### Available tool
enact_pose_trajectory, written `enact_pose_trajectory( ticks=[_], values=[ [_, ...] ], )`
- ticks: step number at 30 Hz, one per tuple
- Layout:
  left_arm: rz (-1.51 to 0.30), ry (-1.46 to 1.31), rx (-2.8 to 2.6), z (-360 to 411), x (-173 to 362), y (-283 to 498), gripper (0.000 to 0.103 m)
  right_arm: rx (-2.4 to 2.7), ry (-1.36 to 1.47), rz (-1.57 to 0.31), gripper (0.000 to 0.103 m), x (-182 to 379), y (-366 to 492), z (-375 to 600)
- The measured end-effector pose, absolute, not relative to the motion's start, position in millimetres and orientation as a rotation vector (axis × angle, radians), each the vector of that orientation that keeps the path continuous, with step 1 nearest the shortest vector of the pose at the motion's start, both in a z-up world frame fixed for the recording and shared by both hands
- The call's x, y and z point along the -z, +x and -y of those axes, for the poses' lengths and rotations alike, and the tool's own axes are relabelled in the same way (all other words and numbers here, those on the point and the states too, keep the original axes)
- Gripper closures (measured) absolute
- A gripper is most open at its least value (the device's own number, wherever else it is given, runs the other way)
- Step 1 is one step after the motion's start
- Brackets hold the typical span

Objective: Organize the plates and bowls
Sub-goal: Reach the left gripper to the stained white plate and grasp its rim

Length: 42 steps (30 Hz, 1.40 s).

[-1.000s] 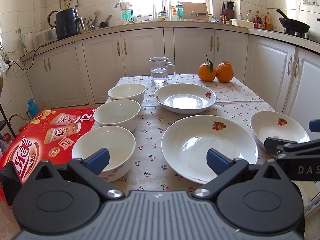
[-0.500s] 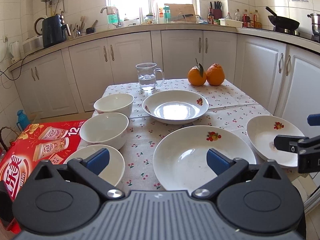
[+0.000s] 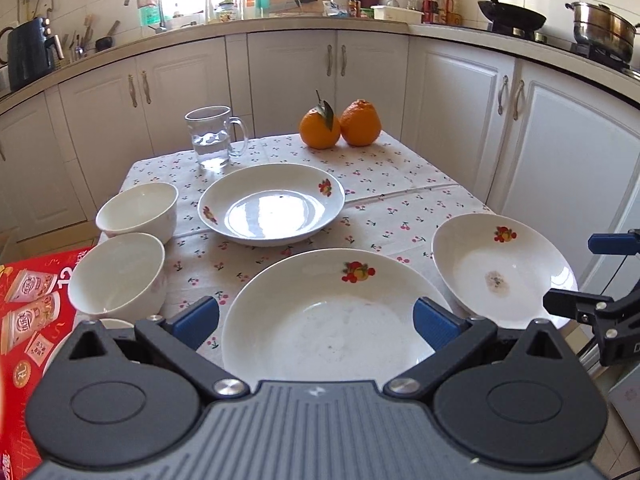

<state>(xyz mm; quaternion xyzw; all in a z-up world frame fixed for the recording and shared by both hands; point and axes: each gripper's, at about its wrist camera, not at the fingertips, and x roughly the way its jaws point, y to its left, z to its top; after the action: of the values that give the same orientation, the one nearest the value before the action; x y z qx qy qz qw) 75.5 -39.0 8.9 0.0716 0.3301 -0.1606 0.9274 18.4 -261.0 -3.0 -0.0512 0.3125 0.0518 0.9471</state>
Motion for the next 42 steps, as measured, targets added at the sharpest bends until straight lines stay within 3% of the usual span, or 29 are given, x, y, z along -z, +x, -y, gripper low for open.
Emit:
enact_pose_trajectory(
  ticks=[15,34,37,42],
  values=[
    [-0.725,0.296,0.559,108.0,-7.1,122.6,0.001,-0.122,-0.049,-0.8,0.0,69.6,18.2,309.4],
    [-0.897,0.368,0.85,195.8,27.6,185.4,0.001,-0.21,-0.072,-0.735,0.0,85.7,26.7,322.4],
    [-0.938,0.378,0.882,207.2,37.3,194.9,0.005,-0.221,-0.077,-0.731,0.0,85.3,27.3,323.0],
    [-0.979,0.384,0.905,214.7,46.9,204.8,0.019,-0.243,-0.094,-0.725,0.002,84.2,29.9,322.9]
  ],
)
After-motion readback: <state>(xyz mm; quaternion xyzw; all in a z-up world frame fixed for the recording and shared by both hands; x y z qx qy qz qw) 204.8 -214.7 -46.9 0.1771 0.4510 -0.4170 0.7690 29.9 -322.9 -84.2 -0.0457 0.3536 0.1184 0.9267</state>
